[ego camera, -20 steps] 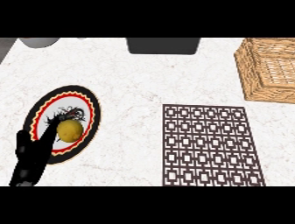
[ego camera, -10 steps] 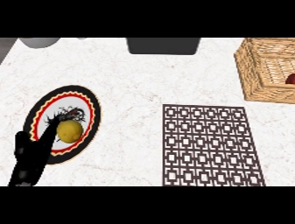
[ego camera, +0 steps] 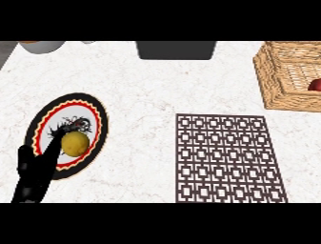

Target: Pick the bell pepper from the placemat and place it in the basket

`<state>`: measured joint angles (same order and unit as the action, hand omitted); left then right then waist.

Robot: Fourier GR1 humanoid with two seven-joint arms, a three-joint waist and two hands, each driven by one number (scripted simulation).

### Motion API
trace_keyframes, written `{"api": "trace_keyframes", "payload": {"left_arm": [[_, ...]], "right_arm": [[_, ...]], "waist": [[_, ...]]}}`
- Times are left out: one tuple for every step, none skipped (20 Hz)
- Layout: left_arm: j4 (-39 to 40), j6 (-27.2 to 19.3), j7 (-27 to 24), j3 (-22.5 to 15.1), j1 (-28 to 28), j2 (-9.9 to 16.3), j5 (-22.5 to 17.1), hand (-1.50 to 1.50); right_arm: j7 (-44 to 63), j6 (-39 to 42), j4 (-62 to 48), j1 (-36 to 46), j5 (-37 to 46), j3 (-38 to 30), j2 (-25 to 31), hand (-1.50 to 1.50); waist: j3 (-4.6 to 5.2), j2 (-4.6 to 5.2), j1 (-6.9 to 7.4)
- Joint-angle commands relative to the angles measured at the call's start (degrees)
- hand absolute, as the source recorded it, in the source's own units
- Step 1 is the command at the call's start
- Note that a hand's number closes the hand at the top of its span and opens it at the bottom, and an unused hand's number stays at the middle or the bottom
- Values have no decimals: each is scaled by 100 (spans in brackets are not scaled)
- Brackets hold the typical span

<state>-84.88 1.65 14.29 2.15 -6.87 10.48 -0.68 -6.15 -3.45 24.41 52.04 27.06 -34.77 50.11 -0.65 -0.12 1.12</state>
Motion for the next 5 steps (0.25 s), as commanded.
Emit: {"api": "trace_keyframes", "payload": {"left_arm": [[215,75,240,-61,-146,-72,-37,0],[501,57,35,51,31,-103,-80,0],[1,14,261,-56,-248,-90,-18,0],[368,-7,321,5,137,-104,-19,0],[459,147,142,177,73,30,-153,0]], "right_arm": [[-191,-168,-311,-285,-195,-303,314,-150],[-105,62,-281,-216,-317,-405,565,-150],[-39,139,-380,-346,-300,-419,754,-150],[-113,106,-446,-301,-298,-410,757,-150],[-240,300,-409,-504,-456,-536,872,-150]], "waist": [[53,64,-5],[58,58,-53],[54,47,-23],[55,67,-30],[59,46,-77]]}}
